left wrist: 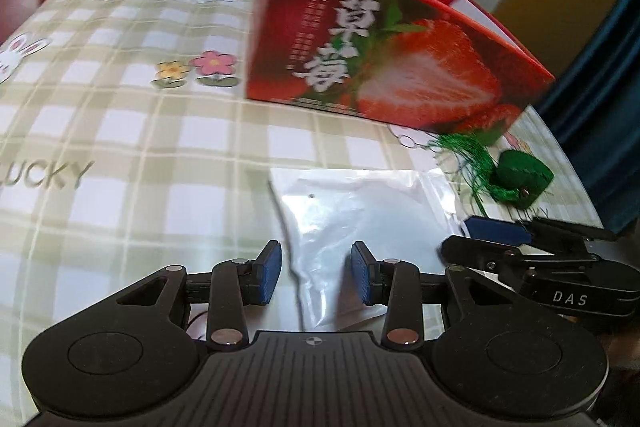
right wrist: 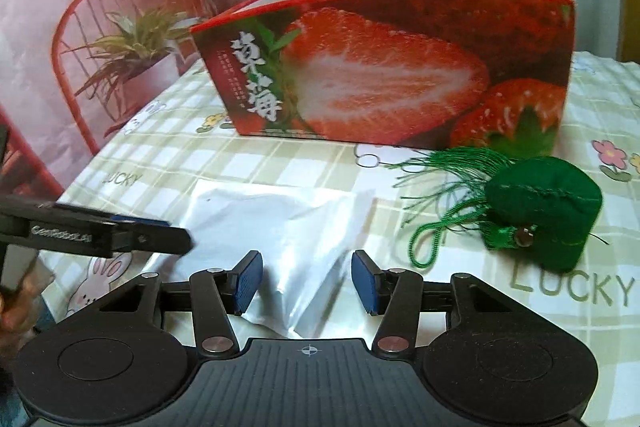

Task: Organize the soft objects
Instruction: 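Lower both grippers onto the white plastic pouch and close on it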

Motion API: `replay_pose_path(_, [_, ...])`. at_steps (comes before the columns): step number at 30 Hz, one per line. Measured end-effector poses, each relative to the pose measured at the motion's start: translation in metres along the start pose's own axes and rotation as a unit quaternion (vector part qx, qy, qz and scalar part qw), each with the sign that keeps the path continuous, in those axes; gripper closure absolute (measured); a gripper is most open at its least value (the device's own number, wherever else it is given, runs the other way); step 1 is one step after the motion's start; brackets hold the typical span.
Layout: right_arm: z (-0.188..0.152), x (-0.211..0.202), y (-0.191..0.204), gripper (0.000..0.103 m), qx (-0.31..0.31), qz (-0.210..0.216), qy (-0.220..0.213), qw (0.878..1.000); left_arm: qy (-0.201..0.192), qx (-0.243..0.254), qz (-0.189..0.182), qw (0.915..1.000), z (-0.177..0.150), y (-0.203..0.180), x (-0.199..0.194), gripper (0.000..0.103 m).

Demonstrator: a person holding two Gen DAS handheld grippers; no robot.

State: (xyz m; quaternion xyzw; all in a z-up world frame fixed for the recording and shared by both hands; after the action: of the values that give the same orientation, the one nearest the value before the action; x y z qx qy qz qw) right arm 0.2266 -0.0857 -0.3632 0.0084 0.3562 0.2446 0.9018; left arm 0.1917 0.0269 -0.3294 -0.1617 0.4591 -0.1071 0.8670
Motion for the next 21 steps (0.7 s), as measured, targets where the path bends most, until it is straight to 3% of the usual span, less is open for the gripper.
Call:
replay_pose_path(12, [-0.004, 0.006, 0.017, 0.053, -0.007, 0.021, 0.011, 1.0, -0.009, -0.024, -0.024, 0.9994, -0.009, -0.009, 0.002, 0.058])
replay_pose_path(16, [-0.006, 0.007, 0.026, 0.06, 0.007, 0.056, 0.009, 0.998, -0.008, -0.025, -0.035, 0.999, -0.013, -0.012, 0.002, 0.058])
replay_pose_path(21, [-0.004, 0.005, 0.025, 0.063, 0.002, 0.046, 0.005, 0.999, -0.007, -0.035, -0.038, 0.9986, -0.013, -0.008, 0.001, 0.063])
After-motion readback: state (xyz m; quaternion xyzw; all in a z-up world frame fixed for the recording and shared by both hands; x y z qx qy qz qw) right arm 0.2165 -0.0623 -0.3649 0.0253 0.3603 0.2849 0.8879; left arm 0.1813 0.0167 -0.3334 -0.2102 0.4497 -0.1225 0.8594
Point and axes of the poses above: each gripper's, at about its wrist camera, not at the fingertips, and x roughly the way its jaws point, y to its left, z to its top, the point moved 9 cm from there along x, roughly the way its jaws point, and after that the axes turned 9 degrees about -x, right-handed, at the moved point
